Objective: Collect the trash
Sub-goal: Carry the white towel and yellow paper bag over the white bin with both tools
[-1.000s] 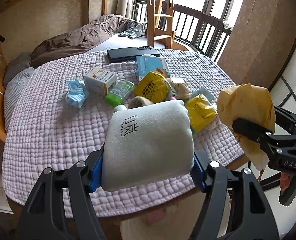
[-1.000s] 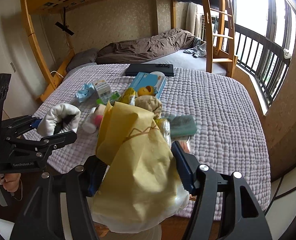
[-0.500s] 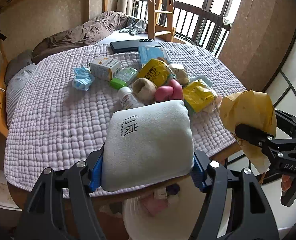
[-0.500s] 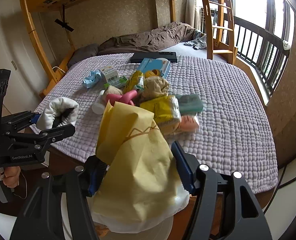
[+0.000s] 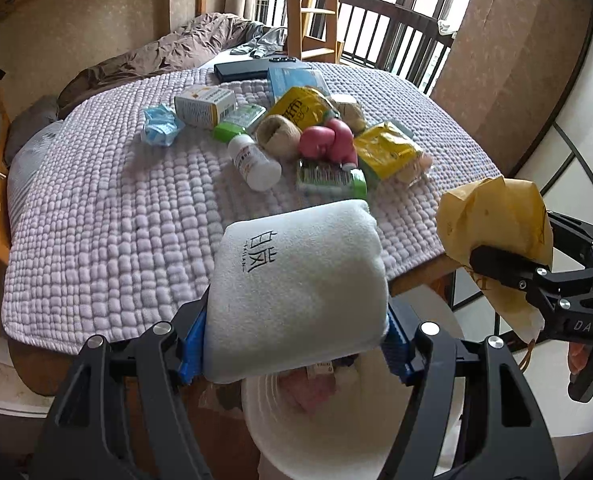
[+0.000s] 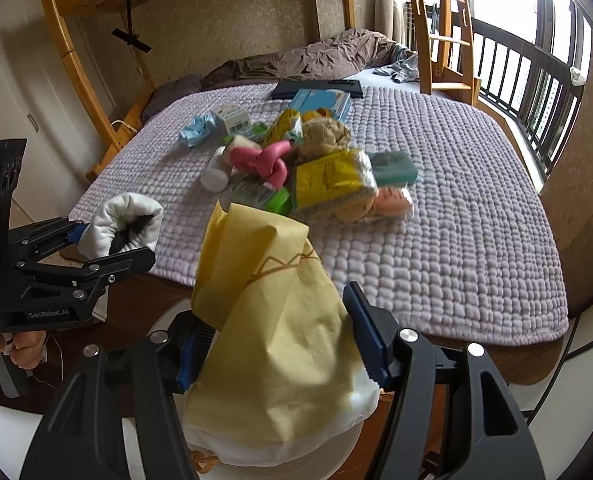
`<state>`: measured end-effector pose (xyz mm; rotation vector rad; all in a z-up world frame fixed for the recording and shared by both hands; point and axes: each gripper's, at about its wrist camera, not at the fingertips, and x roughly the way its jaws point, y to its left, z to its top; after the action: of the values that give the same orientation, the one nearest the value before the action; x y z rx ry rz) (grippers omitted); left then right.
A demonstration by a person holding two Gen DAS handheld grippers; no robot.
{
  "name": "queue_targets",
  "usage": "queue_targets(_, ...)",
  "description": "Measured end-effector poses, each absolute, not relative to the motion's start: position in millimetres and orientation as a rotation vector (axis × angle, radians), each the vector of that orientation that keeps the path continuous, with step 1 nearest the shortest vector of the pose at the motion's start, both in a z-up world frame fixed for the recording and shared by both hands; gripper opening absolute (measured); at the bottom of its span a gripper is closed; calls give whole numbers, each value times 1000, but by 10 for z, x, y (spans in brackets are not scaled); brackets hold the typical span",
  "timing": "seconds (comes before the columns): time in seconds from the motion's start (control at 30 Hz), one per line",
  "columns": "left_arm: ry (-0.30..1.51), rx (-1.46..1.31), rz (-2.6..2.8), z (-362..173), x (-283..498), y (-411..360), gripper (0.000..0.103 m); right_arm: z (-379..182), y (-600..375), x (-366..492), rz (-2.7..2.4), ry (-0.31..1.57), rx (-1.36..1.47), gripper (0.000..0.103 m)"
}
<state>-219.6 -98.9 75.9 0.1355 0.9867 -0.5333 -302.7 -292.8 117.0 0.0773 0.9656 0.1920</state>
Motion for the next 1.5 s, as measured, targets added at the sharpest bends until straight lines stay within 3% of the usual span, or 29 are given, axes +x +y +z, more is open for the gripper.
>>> queue_targets(1.5,1083,219,-606,387,-2738,-979,71,698,-2819,-3446,218,1104,102,62)
